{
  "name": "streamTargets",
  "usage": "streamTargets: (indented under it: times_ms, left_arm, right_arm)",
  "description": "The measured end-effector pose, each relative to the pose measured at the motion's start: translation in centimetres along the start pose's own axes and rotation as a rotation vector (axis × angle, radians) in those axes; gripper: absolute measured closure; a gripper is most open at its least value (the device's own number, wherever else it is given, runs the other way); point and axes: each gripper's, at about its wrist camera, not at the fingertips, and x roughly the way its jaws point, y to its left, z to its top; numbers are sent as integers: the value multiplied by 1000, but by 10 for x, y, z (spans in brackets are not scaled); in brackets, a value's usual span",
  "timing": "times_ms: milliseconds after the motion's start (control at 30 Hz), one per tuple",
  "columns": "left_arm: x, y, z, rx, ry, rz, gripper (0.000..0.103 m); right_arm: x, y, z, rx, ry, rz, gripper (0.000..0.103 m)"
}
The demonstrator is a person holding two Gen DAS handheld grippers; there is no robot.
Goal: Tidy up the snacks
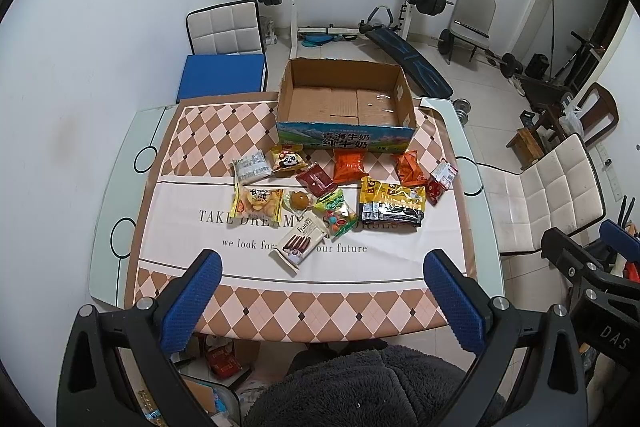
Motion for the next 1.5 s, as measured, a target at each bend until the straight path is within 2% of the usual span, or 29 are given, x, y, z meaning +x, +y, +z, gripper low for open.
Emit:
streamTargets:
  times_ms: [800, 1033, 1233, 1367, 1500]
  left_arm:
    - [-2, -1, -2, 0, -6, 2, 0]
    - [14, 4, 9, -32, 9, 8, 0]
    - [89, 34, 25, -81, 61, 100, 0]
    - [155, 48, 22, -90, 141, 165, 0]
    - [221, 53, 9, -59, 217, 184, 0]
  right_arm:
    - [1, 5, 4, 1, -8, 10, 0]
    - [23, 7, 9, 8, 27, 37, 0]
    - [97, -2, 18, 32, 131, 79, 0]
    - [177, 6, 26, -81, 222, 74, 0]
    - [272, 23, 24, -244, 339, 73, 0]
